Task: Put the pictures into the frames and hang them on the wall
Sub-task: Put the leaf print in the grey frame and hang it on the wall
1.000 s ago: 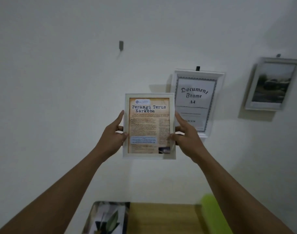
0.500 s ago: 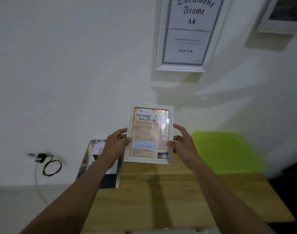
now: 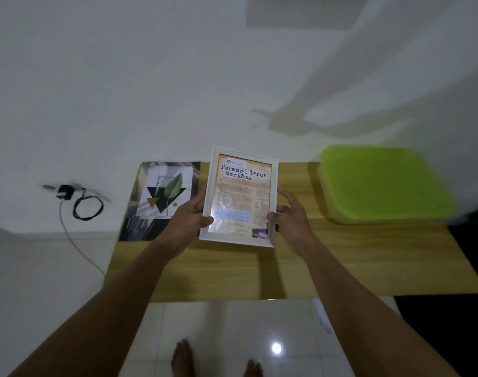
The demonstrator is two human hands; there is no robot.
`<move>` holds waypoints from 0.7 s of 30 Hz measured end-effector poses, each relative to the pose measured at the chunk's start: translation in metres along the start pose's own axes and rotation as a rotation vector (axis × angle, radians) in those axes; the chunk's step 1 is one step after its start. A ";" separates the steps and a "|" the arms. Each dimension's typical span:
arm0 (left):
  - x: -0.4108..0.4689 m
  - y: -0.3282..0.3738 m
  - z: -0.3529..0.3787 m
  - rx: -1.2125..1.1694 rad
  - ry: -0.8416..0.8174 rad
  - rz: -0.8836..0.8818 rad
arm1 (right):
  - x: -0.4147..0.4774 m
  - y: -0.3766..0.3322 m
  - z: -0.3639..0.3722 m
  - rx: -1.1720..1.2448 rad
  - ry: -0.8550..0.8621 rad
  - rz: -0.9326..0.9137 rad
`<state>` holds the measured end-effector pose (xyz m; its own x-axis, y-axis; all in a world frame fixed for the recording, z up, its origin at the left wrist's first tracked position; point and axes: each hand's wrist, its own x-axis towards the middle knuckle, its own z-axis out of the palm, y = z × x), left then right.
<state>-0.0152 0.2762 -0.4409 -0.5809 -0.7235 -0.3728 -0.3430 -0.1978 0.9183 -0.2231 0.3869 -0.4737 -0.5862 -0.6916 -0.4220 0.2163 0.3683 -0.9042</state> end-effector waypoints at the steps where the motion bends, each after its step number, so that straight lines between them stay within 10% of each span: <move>1: -0.001 -0.002 0.000 -0.007 0.006 0.005 | 0.000 0.001 0.001 0.008 -0.005 0.008; 12: -0.006 0.017 0.023 0.161 0.094 0.183 | -0.003 -0.033 0.033 -0.289 -0.124 -0.164; 21: -0.013 0.006 0.073 0.257 0.105 0.329 | -0.003 -0.041 0.025 -0.092 -0.143 -0.193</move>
<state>-0.0635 0.3332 -0.4402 -0.6167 -0.7863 -0.0378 -0.3326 0.2167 0.9178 -0.2109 0.3588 -0.4368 -0.4916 -0.8332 -0.2532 0.0353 0.2715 -0.9618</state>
